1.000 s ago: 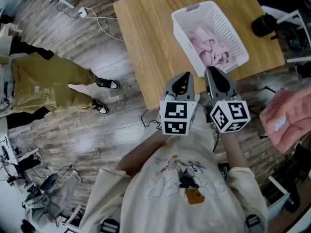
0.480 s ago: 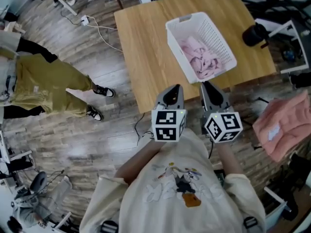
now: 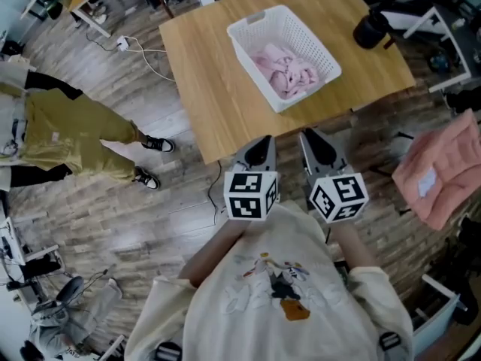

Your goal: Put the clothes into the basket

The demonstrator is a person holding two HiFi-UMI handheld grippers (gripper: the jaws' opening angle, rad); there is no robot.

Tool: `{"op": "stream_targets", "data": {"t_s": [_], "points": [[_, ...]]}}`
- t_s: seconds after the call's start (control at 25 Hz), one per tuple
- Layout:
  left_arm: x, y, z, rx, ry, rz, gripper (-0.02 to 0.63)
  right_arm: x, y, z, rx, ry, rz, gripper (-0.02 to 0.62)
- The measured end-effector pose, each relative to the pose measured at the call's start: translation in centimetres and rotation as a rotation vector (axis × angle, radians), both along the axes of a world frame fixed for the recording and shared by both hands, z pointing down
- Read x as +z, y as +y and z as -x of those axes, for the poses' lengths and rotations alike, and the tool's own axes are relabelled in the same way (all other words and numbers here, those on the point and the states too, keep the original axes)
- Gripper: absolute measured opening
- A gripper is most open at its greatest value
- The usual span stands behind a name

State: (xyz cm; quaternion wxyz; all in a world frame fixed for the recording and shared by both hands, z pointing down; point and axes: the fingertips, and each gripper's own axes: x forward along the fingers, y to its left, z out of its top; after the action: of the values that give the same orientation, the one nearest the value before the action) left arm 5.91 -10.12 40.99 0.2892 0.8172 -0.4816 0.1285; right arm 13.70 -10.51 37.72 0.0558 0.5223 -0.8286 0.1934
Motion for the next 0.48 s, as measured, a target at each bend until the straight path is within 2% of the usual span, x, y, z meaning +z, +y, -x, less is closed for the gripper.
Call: {"op": "stream_targets", "data": {"t_s": [0.24,0.48], "points": [[-0.6,3.2,-1.9,0.038,-0.016,-0.009,0.000,0.2,2.9,-1.0,-0.026,-0.089,0.025,0.067],[-0.2,6.1,-2.2,0.022,-0.013,0.004,0.000,0.7,5.4,-1.8,-0.063,-0.054,0.029,0.067]]}}
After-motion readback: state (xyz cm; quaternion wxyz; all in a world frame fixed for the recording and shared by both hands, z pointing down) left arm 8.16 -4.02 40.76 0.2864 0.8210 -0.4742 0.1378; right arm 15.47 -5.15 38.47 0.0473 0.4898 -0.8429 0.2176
